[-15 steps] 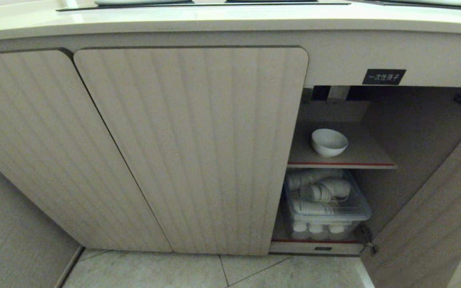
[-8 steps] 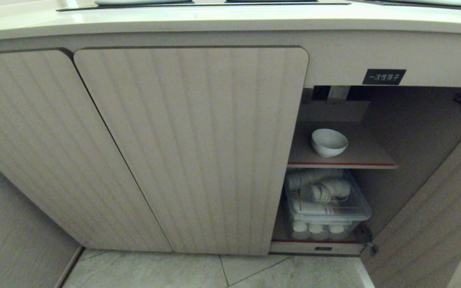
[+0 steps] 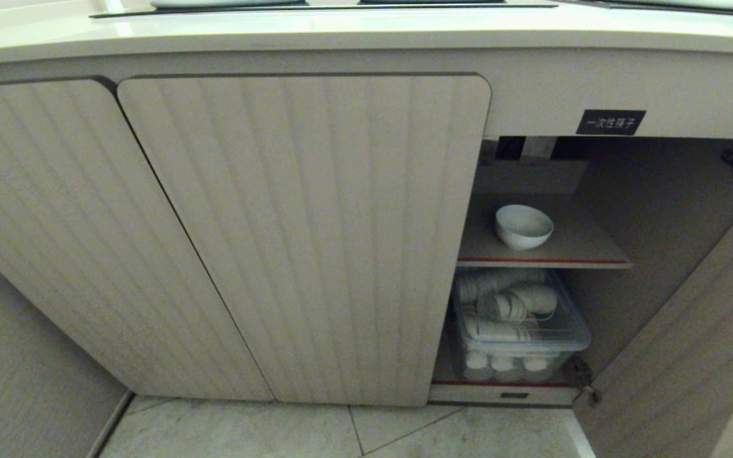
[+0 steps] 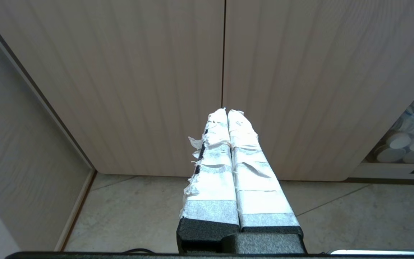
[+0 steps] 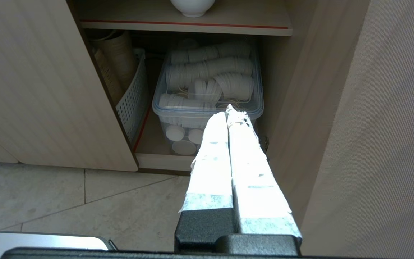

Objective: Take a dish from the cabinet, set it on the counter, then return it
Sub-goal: Take the bowl from the cabinet

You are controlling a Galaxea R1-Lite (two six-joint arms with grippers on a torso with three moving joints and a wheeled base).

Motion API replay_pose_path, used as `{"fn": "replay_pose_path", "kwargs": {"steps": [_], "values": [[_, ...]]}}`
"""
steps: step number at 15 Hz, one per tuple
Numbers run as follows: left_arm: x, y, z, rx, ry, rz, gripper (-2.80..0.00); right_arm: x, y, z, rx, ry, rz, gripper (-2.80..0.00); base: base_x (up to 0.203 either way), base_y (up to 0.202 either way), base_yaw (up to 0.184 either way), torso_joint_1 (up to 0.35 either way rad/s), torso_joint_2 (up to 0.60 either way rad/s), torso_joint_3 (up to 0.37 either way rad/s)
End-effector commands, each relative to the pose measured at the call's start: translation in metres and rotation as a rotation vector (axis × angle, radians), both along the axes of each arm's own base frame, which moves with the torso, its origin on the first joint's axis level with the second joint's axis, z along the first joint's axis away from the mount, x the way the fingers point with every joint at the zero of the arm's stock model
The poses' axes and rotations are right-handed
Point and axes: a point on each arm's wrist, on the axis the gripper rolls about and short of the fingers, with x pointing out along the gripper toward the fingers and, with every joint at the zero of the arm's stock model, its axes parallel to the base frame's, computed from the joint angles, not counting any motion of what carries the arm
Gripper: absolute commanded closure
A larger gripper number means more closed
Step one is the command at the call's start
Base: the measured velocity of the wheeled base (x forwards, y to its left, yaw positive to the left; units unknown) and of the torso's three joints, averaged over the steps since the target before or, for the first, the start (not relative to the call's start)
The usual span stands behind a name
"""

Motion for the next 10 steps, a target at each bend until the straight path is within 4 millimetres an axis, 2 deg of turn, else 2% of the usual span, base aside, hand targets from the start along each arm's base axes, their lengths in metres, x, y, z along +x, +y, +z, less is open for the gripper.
{"fn": "replay_pose_path", "kwargs": {"steps": [1,10], "values": [[0.0000,0.0000,0.0000,-0.001,0.000,0.000,0.00,0.0000,0.0000,0.0000,-0.001,0.000,0.001,0.00,0.000,0.000,0.000,0.000,0.00,0.000],[0.0000,0.0000,-0.0001,-0.001,0.000,0.000,0.00,0.0000,-0.0007,0.0011,-0.006,-0.011,-0.033,0.00,0.000,0.000,0.000,0.000,0.00,0.000]]}}
